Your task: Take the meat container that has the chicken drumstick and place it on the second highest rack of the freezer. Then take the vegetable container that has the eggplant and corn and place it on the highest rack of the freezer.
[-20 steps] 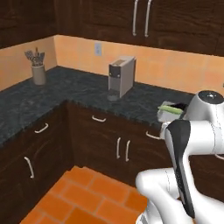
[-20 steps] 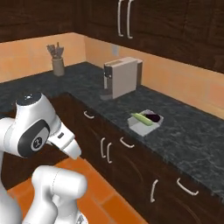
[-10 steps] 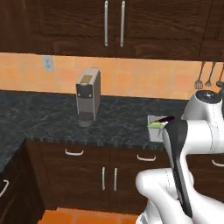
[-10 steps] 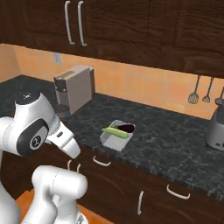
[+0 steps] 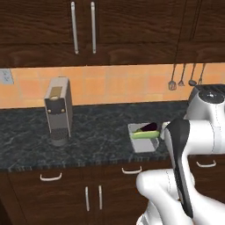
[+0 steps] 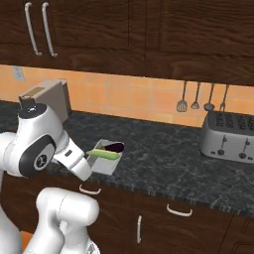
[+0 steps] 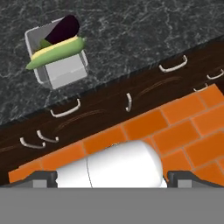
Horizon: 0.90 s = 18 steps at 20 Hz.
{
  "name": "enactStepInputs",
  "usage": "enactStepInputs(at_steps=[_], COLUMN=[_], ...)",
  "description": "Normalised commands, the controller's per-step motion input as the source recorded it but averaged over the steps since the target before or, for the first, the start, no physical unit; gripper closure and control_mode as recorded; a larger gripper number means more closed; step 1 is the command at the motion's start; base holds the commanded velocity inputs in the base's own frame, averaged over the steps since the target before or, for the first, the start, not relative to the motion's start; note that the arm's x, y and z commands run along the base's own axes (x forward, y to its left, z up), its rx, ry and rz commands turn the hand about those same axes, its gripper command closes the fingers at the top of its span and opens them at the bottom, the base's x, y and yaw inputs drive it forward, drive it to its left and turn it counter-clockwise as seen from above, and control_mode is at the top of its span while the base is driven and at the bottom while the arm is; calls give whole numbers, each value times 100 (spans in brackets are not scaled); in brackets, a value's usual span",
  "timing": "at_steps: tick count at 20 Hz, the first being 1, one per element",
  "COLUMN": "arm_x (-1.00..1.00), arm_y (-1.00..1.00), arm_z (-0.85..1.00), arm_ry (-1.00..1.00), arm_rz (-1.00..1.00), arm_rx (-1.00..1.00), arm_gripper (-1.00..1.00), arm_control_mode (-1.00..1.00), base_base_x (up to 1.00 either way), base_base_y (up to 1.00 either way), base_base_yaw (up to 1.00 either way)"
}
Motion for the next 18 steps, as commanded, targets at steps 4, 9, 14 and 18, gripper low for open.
enactStepInputs(at_steps=[4,9,14,18], arm_x=[0,0,0,-7], arm_y=[0,0,0,-2], arm_z=[0,0,0,-20], arm_ry=[0,0,0,4], arm_rz=[0,0,0,0], arm_rx=[0,0,0,0], arm_gripper=[-100,-100,-100,-100], arm_control_mode=[100,100,100,-100], base_base_x=[30,90,24,-15], base_base_y=[9,16,2,2], base_base_yaw=[-7,-1,0,0])
